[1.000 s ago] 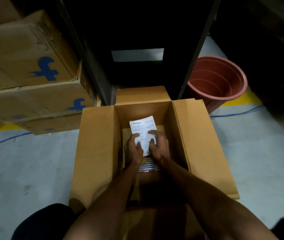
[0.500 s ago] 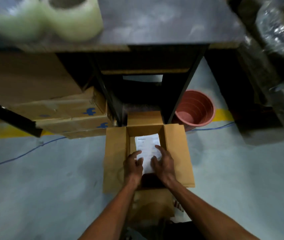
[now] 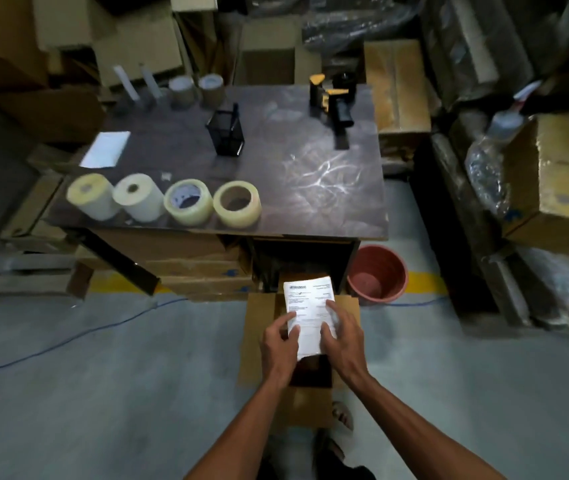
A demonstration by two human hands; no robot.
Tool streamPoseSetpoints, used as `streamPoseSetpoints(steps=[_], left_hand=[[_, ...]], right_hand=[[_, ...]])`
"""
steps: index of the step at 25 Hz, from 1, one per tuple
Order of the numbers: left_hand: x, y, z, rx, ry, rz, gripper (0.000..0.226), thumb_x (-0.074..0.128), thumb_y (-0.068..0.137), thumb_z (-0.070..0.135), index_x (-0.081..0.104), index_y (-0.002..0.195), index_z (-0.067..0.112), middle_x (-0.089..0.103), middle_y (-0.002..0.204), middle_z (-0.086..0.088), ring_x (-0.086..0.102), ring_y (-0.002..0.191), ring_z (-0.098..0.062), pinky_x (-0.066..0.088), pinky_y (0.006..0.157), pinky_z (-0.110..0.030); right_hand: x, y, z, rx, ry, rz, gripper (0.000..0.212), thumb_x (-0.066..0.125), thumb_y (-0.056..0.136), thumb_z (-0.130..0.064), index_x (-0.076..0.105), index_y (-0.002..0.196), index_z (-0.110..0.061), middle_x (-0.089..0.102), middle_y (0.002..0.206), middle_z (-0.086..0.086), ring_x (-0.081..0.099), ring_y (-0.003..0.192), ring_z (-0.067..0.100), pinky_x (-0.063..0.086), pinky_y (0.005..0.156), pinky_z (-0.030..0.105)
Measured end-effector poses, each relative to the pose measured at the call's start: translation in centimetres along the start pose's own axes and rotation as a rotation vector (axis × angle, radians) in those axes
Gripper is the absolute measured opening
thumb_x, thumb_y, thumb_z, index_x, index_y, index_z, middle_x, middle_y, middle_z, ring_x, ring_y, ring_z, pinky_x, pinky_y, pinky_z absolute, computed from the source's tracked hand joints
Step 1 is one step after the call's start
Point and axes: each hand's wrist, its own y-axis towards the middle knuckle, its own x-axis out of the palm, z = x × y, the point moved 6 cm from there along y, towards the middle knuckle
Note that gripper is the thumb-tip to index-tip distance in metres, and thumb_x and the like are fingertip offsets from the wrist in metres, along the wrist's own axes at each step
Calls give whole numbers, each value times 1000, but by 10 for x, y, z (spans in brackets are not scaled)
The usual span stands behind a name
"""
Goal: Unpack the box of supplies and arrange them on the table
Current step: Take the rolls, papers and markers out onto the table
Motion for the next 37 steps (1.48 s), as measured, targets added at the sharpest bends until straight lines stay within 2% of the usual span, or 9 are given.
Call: streamPoseSetpoints(steps=[5, 11, 15, 17, 19, 23, 27, 31, 37], left_hand=[[-7, 15, 74, 80, -55, 32, 29, 67, 89, 6, 69, 117, 13, 70, 109, -5, 69, 83, -10, 56, 58, -16], [-16, 73, 126, 151, 28, 39, 29, 71, 86, 12, 71, 115, 20, 72, 107, -5, 69, 81, -10, 62, 70, -33], [-17, 126, 150, 157, 185, -38, 34, 68, 87, 16, 68, 120, 22, 67, 122, -9, 67, 98, -19, 58, 88, -38], [-12, 147, 160, 184, 321, -137, 43, 63, 89, 15, 60, 131, 15, 59, 134, -11, 59, 116, -24, 49, 101, -35], [-7, 164, 170, 199, 426, -220, 50, 58, 90, 10, 51, 140, 9, 53, 142, -12, 52, 127, -26, 42, 106, -33], [2, 199, 179, 155, 469, -321, 60, 53, 84, 2, 45, 143, 10, 48, 145, -13, 47, 131, -29, 39, 108, -33], [4, 223, 183, 152, 470, -302, 60, 53, 81, 0, 49, 140, 10, 49, 143, -13, 48, 129, -28, 42, 107, -36], [5, 229, 183, 155, 508, -283, 56, 53, 85, 0, 48, 140, 9, 47, 144, -13, 45, 131, -28, 38, 108, -31], [3, 223, 187, 172, 559, -291, 57, 50, 87, 3, 44, 143, 10, 45, 146, -14, 43, 133, -30, 36, 109, -33]], right_hand=[[-28, 43, -58, -50, 46, 19, 46, 62, 89, -8, 57, 133, -19, 59, 130, -3, 57, 114, 11, 48, 100, 32], [-20, 111, -92, -34, 18, 1, 44, 63, 87, -22, 57, 131, -27, 62, 130, -1, 62, 112, 15, 56, 94, 43], [-8, 152, -109, 32, 39, 40, 43, 64, 89, -20, 58, 131, -24, 62, 132, 4, 63, 112, 20, 56, 93, 45], [2, 170, -112, 69, 5, 57, 43, 63, 88, -19, 58, 131, -21, 62, 132, 7, 62, 113, 23, 53, 97, 47], [11, 187, -111, 105, -11, 63, 46, 63, 87, -19, 57, 132, -19, 62, 132, 8, 61, 115, 25, 52, 99, 47], [21, 209, -118, 169, -66, 118, 46, 63, 88, -13, 56, 133, -12, 60, 133, 11, 58, 117, 26, 48, 102, 43], [28, 223, -121, 205, -108, 150, 42, 63, 88, -17, 56, 130, -14, 61, 131, 12, 59, 116, 28, 49, 100, 42], [32, 231, -125, 222, -172, 156, 41, 63, 89, -14, 58, 129, -10, 62, 129, 14, 58, 116, 29, 44, 98, 34], [34, 231, -131, 189, -221, 130, 42, 58, 91, -10, 56, 133, -5, 61, 132, 17, 58, 120, 32, 42, 100, 33]])
